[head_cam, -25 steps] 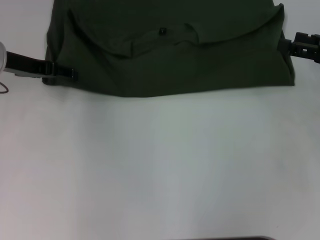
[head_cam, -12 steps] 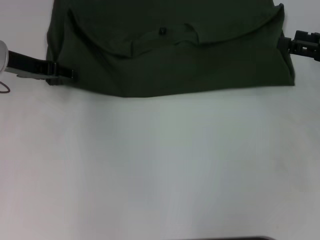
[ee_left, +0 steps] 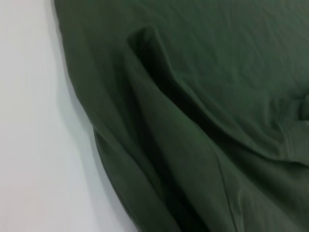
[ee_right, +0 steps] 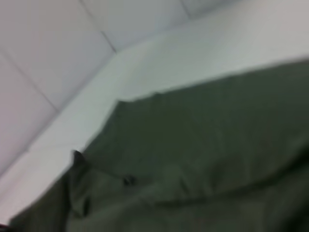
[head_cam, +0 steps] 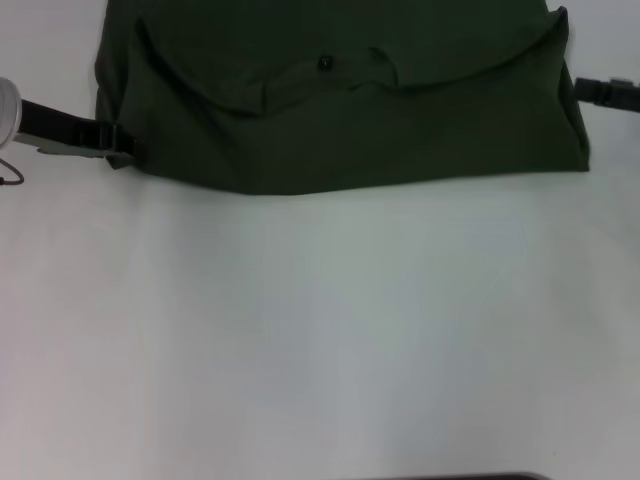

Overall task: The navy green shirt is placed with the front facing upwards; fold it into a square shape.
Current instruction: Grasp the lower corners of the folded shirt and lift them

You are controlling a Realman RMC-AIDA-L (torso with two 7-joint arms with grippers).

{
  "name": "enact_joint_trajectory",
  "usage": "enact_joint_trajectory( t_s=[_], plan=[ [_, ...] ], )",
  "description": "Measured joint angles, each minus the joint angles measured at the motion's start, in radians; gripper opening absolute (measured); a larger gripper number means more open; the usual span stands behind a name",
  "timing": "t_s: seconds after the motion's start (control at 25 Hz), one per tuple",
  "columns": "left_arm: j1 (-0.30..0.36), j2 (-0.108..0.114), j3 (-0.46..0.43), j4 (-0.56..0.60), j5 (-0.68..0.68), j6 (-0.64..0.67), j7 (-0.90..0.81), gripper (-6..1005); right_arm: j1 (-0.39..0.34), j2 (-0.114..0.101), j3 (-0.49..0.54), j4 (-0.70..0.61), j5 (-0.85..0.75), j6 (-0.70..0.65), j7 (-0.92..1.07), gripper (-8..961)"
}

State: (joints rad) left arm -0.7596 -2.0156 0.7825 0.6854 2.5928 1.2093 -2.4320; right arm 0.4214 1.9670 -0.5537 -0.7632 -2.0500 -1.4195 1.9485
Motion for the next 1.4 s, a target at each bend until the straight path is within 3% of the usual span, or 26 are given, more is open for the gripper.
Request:
enact_joint_trajectory(
  t_s=[0.24, 0.32, 0.48, 0.64, 0.8, 1.4],
  plan=[
    [0.004, 0.0, 0.001, 0.018, 0.0, 0.019, 0.004, 181, 0.072, -0.082, -0.001, -0.002, -0.216, -0.104, 0.288, 933],
    [0.008, 0.0, 0.001, 0.032, 0.0, 0.03, 0.006, 159, 0.096, -0.103, -0.002, -0.002, -0.255, -0.155, 0.334, 932],
    [0.011, -0.002, 0.003, 0.046, 0.0, 0.05, 0.009, 127, 0.138, -0.122, -0.002, -0.003, -0.315, -0.194, 0.394, 932],
    [0.011, -0.002, 0.023, 0.049, 0.0, 0.074, 0.009, 126, 0.167, -0.114, -0.008, -0.002, -0.374, -0.16, 0.466, 932],
    [0.012, -0.001, 0.028, 0.062, 0.001, 0.083, 0.01, 125, 0.193, -0.091, -0.029, -0.001, -0.439, -0.079, 0.492, 932],
    [0.014, -0.011, 0.029, 0.073, 0.001, 0.086, 0.015, 124, 0.238, -0.028, -0.089, 0.015, -0.444, 0.103, 0.467, 927]
  ],
)
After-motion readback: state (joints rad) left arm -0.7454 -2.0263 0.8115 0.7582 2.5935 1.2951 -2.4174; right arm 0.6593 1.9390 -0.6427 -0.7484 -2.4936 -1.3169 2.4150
